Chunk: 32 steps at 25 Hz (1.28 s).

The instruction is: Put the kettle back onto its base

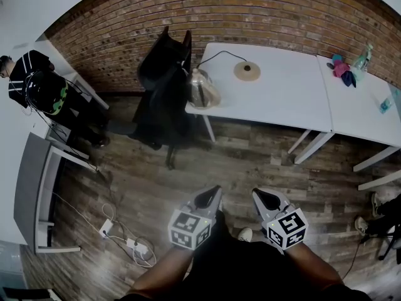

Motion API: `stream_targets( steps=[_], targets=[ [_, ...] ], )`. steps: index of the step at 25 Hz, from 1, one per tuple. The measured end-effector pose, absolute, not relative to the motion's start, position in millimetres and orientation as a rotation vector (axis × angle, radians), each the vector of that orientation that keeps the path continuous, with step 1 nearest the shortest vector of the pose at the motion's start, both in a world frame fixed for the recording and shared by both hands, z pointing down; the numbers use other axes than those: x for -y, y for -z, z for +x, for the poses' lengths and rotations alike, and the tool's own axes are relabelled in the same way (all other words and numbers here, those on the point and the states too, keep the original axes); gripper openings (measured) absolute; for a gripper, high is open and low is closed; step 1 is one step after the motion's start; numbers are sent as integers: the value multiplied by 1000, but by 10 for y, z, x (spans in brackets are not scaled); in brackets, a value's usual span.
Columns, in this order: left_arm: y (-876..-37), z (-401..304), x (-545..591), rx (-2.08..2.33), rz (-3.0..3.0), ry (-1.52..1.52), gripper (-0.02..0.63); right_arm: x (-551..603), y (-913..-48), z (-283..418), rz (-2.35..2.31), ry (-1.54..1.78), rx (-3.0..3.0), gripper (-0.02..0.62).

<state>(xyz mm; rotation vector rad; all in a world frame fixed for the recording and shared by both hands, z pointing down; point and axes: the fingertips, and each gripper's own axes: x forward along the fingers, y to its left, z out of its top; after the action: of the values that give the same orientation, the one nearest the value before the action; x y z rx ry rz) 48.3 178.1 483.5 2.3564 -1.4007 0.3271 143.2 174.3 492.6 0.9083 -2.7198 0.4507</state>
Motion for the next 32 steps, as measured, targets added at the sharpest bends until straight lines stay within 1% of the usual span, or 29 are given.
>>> stream_targets(
  steps=[22, 32],
  targets=[
    [-4823, 115, -984, 1408, 2360, -319, 0, -999, -4857, 1090, 909, -440, 2713, 27],
    [-4783, -161, -622, 1405, 2369, -302, 0, -657, -4829, 825, 909, -420, 2693, 27]
  ],
)
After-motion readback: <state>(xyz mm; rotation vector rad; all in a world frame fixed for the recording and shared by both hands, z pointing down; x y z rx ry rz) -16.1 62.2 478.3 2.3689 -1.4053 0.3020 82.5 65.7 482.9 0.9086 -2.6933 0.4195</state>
